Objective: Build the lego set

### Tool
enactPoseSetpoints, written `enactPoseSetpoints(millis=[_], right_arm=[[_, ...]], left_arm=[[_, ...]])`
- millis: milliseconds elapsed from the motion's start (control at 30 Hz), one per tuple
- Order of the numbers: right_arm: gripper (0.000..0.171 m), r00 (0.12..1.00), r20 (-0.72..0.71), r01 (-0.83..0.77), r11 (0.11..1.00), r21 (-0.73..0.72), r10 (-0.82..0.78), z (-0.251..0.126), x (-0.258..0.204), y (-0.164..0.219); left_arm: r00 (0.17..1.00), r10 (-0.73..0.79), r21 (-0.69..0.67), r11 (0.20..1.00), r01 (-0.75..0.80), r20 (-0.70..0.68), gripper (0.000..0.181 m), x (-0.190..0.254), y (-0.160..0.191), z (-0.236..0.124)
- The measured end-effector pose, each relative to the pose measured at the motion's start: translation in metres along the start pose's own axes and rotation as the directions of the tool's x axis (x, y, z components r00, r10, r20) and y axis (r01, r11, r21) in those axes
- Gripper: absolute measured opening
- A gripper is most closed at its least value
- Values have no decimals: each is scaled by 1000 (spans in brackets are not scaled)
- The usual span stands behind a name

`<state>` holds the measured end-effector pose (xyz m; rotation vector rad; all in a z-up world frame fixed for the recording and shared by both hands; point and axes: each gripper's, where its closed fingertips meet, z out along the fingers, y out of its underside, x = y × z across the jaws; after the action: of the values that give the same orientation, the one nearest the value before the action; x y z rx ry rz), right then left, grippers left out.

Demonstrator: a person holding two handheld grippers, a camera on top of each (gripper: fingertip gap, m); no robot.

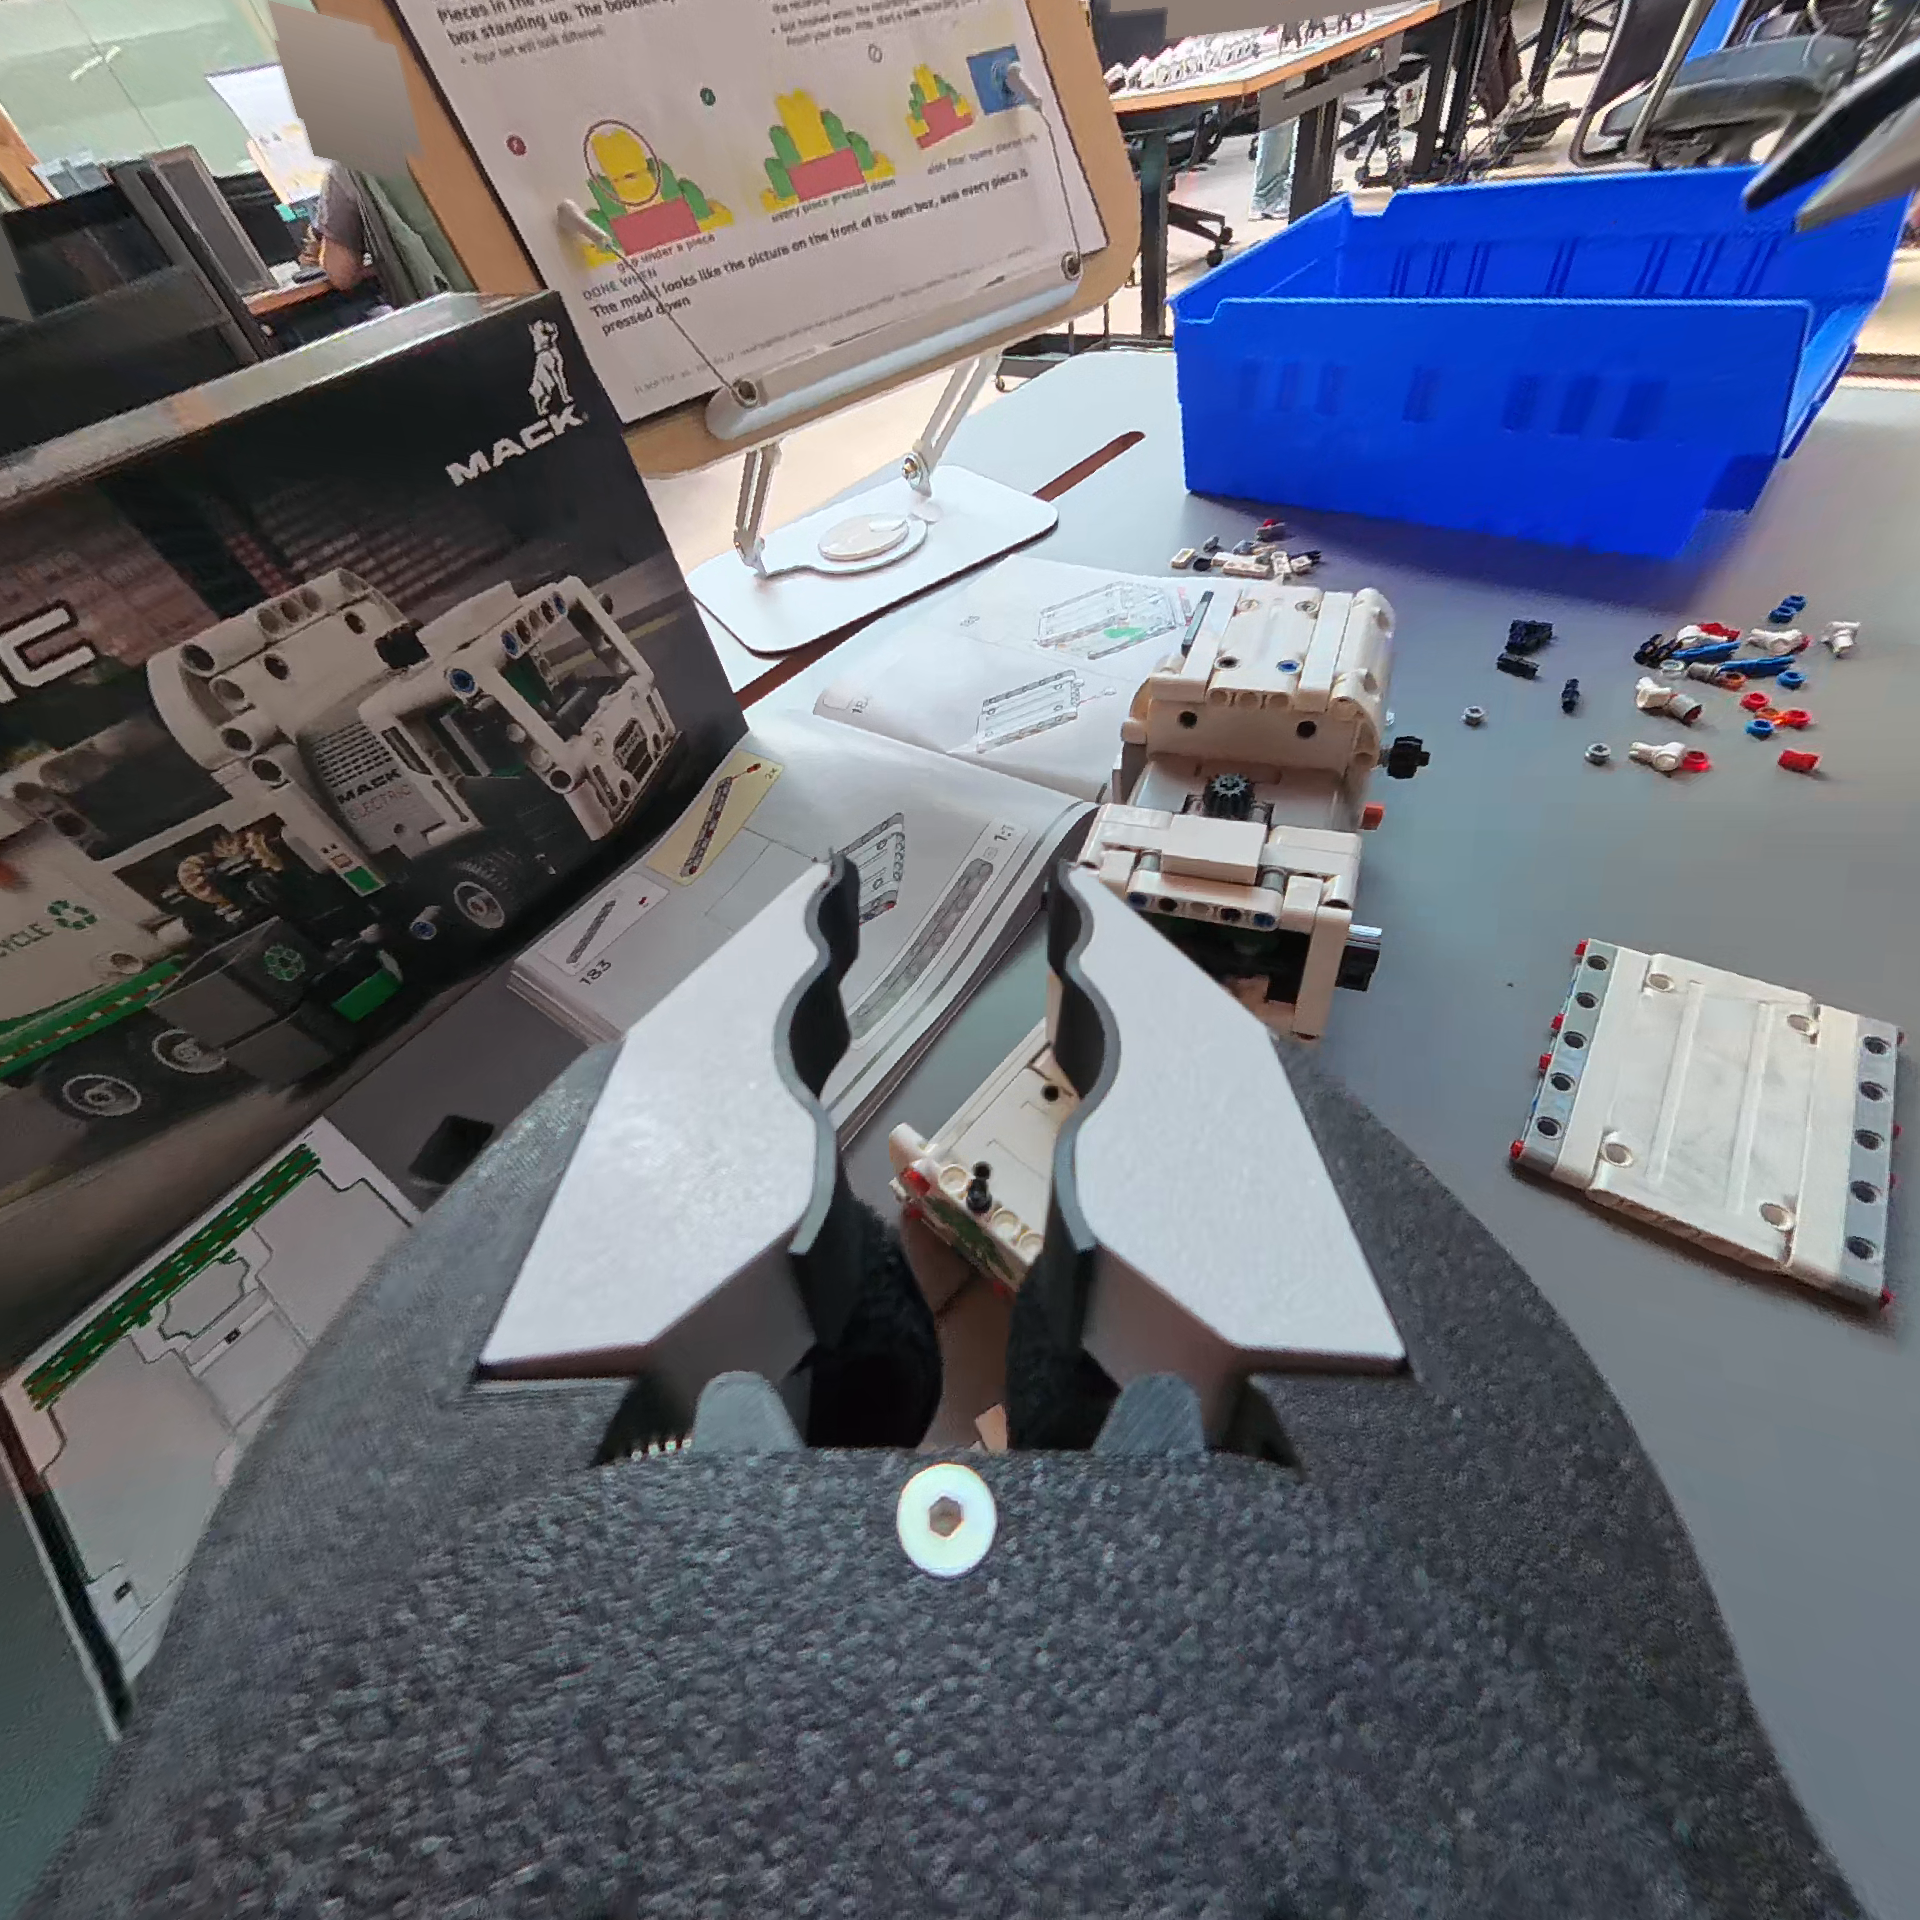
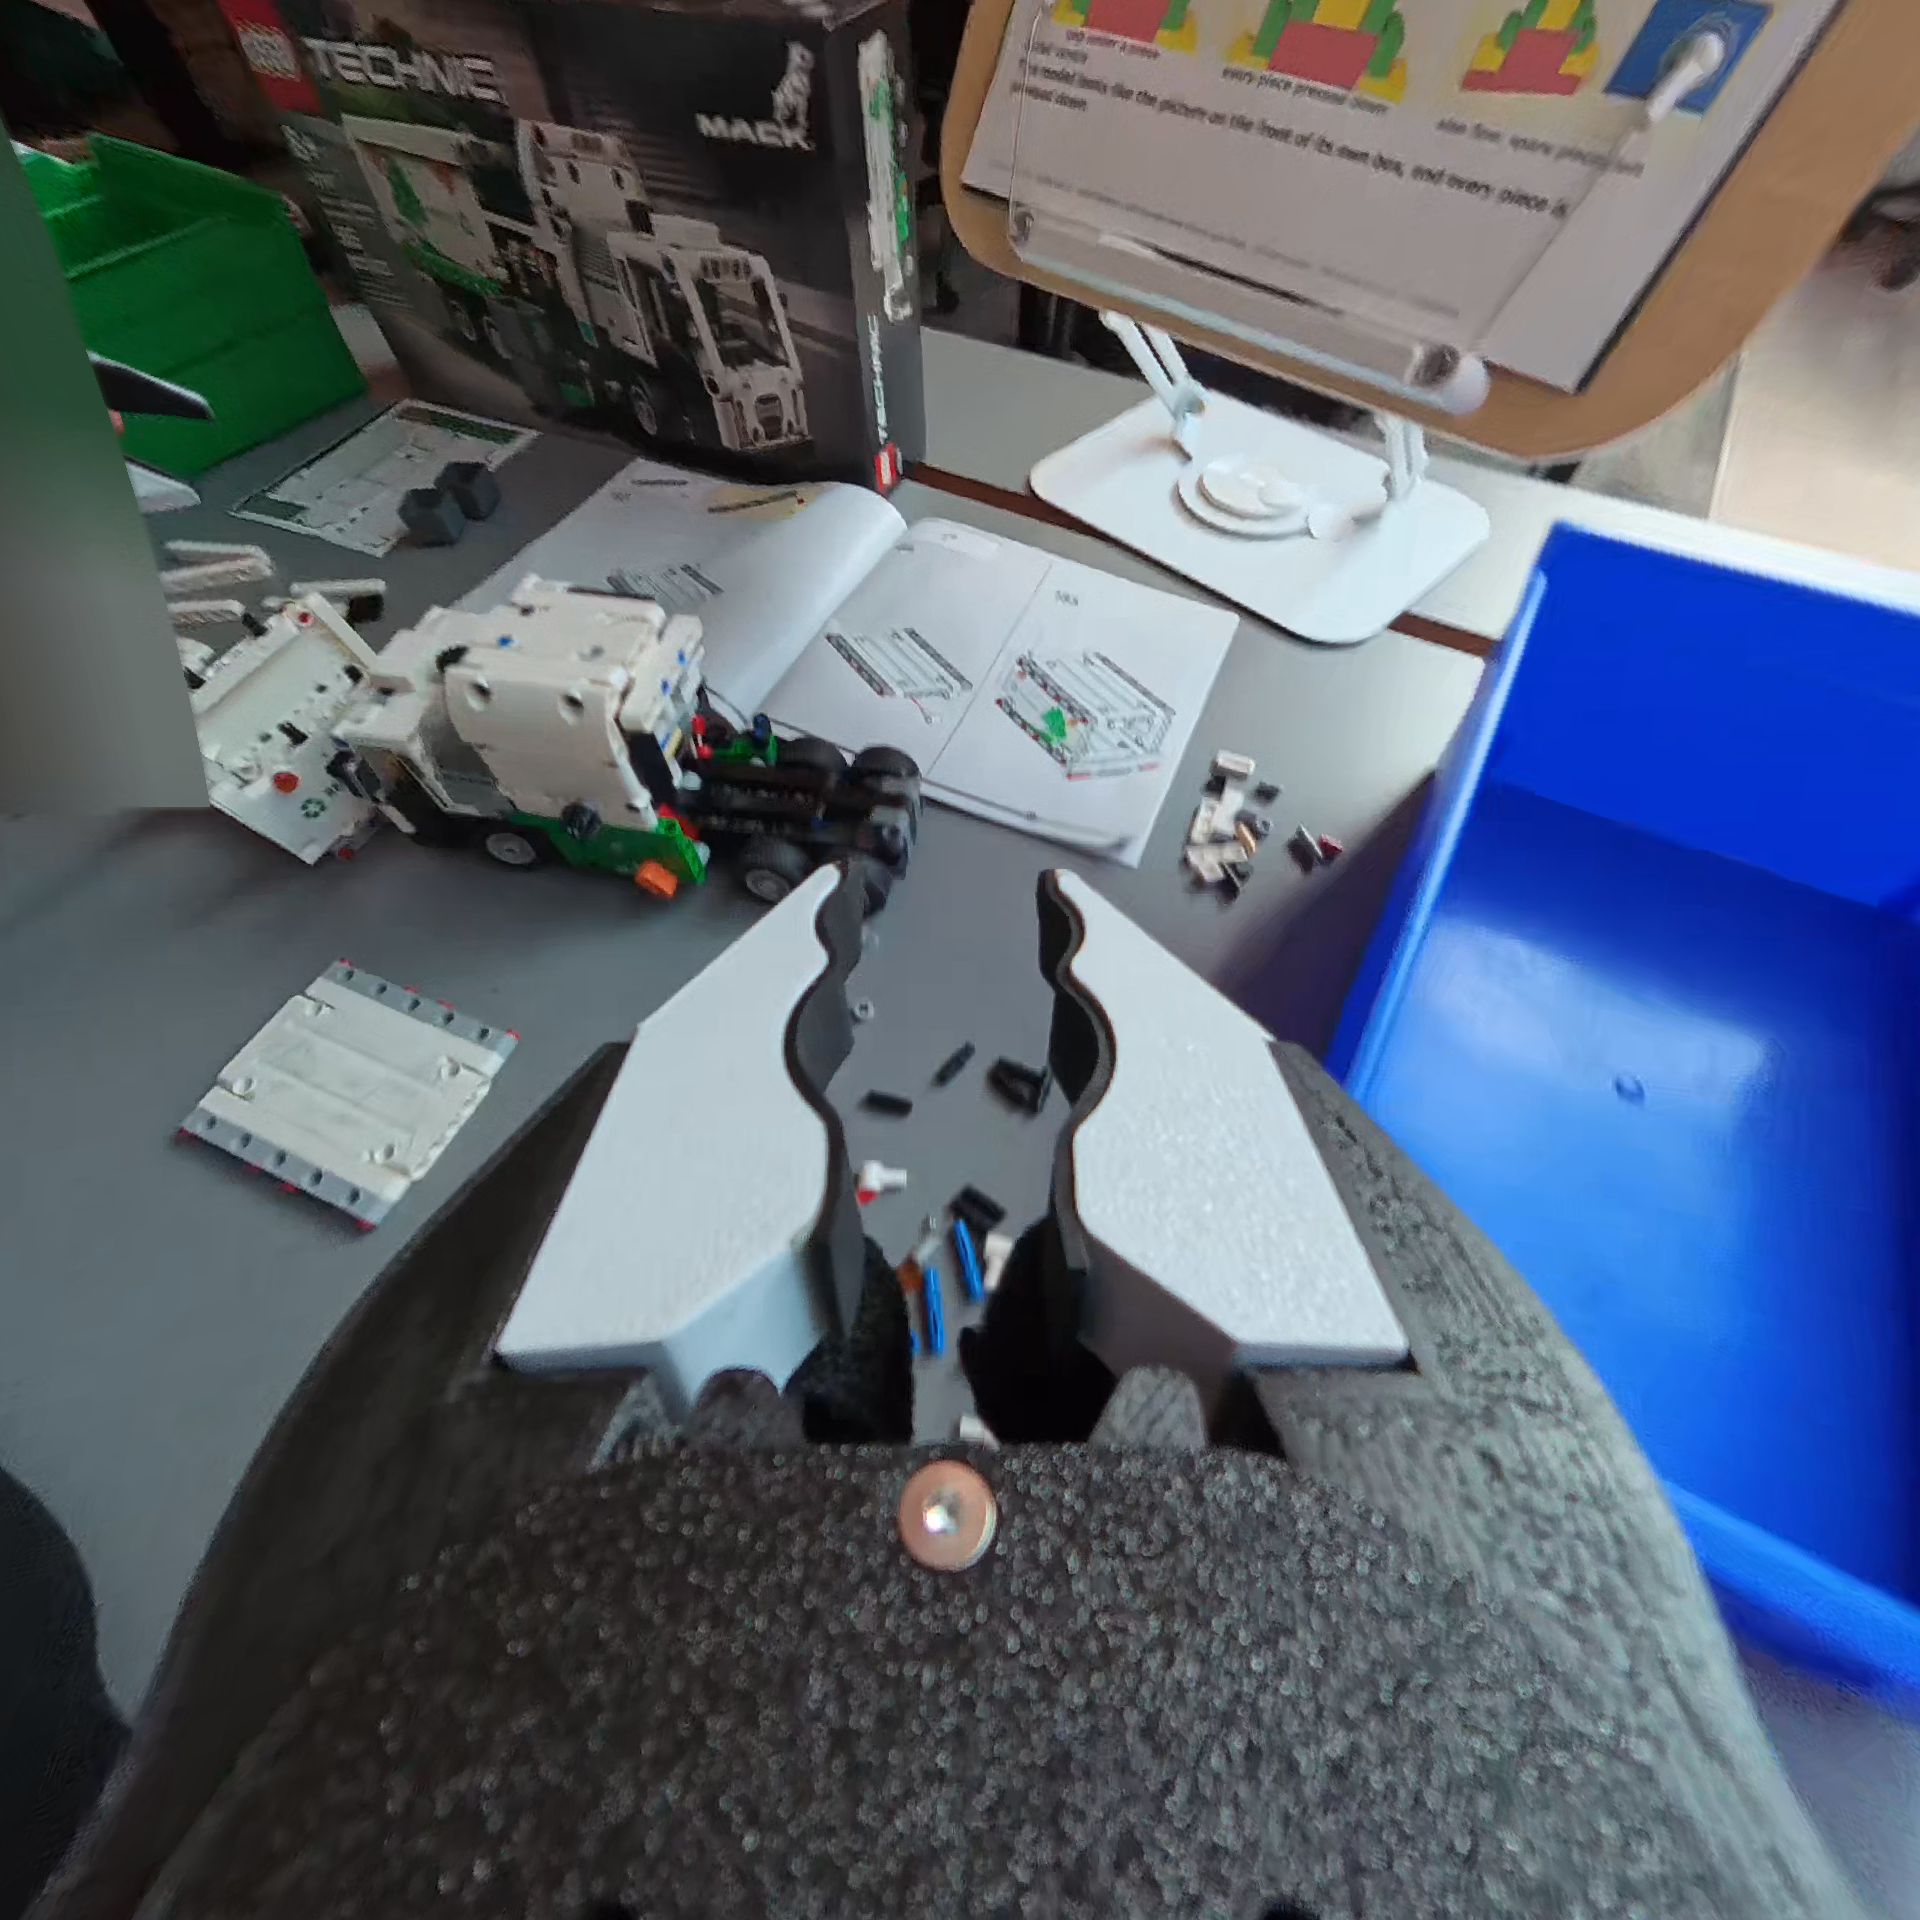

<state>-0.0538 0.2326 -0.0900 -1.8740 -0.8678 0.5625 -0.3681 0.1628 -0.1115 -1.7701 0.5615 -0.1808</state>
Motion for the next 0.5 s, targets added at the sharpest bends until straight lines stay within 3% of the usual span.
enactPoseSetpoints(millis=[133,267,500], right_arm=[[33,989,-147,-55,978,-199,26,-28,17,80],[31,988,-157,-48,951,-306,-1,-36,11,148],[27,990,-139,-75,953,-294,35,-21,6,169]], left_arm=[[1000,-8,23,1000,9,-30,33,9,-5,1],[999,-12,30,999,14,-47,33,15,-8,3],[997,2,27,1000,0,-80,33,26,-9,4]])
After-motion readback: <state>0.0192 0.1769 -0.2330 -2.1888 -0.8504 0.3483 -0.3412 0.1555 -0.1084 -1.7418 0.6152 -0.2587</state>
